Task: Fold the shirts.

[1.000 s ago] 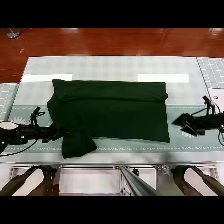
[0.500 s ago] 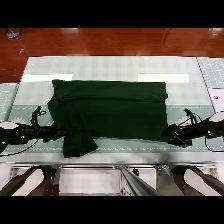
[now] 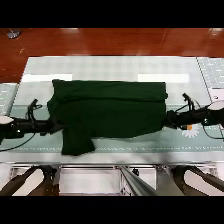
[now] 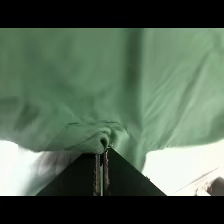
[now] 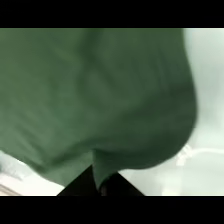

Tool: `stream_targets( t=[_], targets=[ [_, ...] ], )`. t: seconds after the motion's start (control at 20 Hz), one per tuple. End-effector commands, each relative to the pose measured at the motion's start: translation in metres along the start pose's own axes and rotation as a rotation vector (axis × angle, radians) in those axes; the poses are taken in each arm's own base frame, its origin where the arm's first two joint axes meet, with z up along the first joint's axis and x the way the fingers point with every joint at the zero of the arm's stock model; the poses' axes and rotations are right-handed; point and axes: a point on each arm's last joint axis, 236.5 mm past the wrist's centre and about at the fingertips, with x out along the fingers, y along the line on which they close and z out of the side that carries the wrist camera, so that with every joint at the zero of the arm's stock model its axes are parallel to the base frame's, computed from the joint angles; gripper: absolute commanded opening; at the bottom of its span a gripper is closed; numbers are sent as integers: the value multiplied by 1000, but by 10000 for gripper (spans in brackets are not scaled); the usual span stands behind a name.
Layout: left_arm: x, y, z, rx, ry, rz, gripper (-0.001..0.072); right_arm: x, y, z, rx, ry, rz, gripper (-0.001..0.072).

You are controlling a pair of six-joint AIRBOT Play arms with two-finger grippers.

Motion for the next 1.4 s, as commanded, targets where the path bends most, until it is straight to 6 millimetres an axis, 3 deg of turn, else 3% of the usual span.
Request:
stream_targets(
  t=[0.0, 0.1, 0.2, 0.4, 0.55, 0.7, 0.8, 0.95, 1.0, 1.05, 1.1, 1.2, 1.35],
  targets=[
    [-31, -15, 55, 58, -142, 18, 35, -28, 19, 37, -78, -74, -13, 30],
    [-44, -24, 91, 62, -221, 27, 35, -35, 29, 61, -79, -112, -2, 30],
    [-41, -35, 119, 91, -243, 26, 35, -36, 31, 89, -77, -156, 5, 30],
    [-4, -45, 175, 106, -212, 31, 35, -34, 31, 148, -56, -223, 25, 30],
    [24, -59, 210, 127, -161, 9, 36, -32, 39, 178, -55, -227, 73, 31],
    [33, -65, 248, 88, -199, 0, 35, -29, 39, 204, -47, -235, 85, 30],
    [40, -65, 258, 80, -184, -8, 36, -18, 41, 212, -57, -215, 85, 30],
    [57, -59, 249, 70, -126, -7, 36, 1, 44, 226, -62, -212, 80, 42],
    [59, -58, 244, 66, -102, -10, 160, 4, 43, 231, -49, -222, 78, 266],
    [58, -57, 238, 69, -76, -12, 591, 4, 46, 235, -44, -233, 81, 622],
    [52, -53, 232, 77, -41, -1, 705, -3, 44, 238, -55, -245, 77, 623],
    [21, -23, 217, 66, 66, 107, 704, -29, 33, 238, -74, -240, 61, 623],
    [-43, 51, 197, -15, 104, 412, 704, -59, -25, 214, -19, -164, -55, 622]
  ],
)
